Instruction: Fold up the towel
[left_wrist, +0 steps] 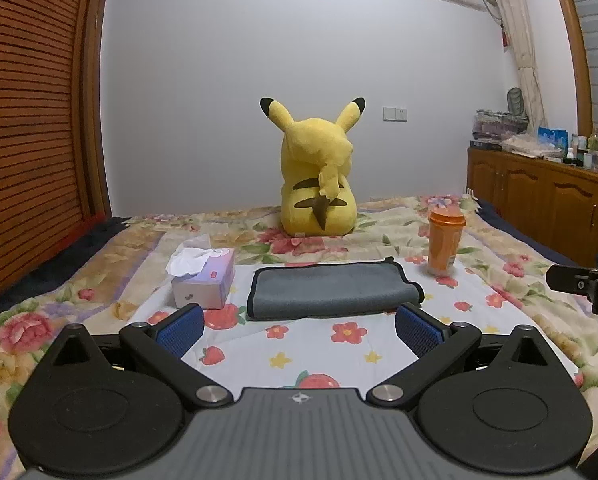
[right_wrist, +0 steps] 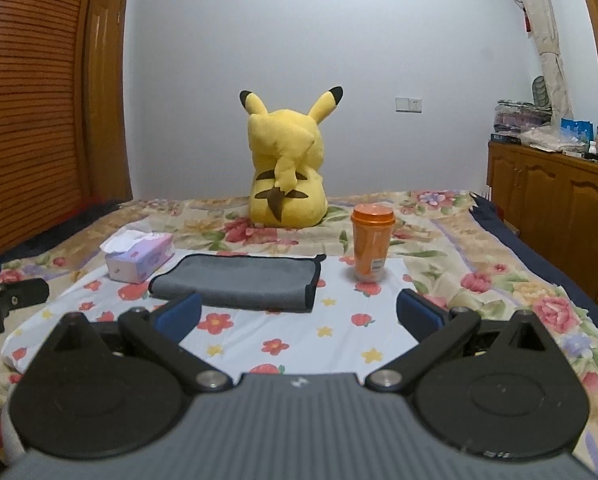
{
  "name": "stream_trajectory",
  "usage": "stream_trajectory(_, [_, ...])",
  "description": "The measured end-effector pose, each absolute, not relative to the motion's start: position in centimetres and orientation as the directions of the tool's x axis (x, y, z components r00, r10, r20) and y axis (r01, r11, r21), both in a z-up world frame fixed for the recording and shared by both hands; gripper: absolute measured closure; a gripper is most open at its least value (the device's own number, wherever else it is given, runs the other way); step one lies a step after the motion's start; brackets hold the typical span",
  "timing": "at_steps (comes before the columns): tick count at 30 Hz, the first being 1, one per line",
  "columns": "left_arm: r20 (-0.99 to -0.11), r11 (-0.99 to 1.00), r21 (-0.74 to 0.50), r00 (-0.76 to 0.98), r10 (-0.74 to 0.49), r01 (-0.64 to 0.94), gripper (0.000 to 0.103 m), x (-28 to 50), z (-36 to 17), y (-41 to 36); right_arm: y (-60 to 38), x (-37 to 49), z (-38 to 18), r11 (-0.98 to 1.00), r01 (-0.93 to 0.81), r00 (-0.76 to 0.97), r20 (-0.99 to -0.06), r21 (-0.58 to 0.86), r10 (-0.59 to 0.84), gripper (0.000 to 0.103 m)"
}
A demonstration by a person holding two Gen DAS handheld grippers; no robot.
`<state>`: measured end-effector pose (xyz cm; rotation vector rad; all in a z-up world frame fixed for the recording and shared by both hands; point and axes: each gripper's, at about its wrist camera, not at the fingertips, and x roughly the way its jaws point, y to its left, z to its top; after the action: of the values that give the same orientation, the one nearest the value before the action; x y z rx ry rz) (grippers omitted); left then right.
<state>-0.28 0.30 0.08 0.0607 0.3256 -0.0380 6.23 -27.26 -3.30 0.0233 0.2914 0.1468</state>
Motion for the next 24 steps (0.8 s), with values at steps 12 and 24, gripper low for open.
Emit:
stream_trajectory(12, [-0.318,0.997,0.054,0.948,-0.028,0.047,0.0,-0.26,0.12,0.32,-27.31,6.25,-3.32,0.99,-0.132,0.95,-0.28,0.051,0.141,0.0])
stream_trajectory(24, [-0.315,0.997,0.056,0.949,-0.026,0.046,0.0,-0.23,0.02,0.52,-27.28,6.27,-3.32,0.99,-0.132,0.95,-0.28,0.05,0.141,0.0])
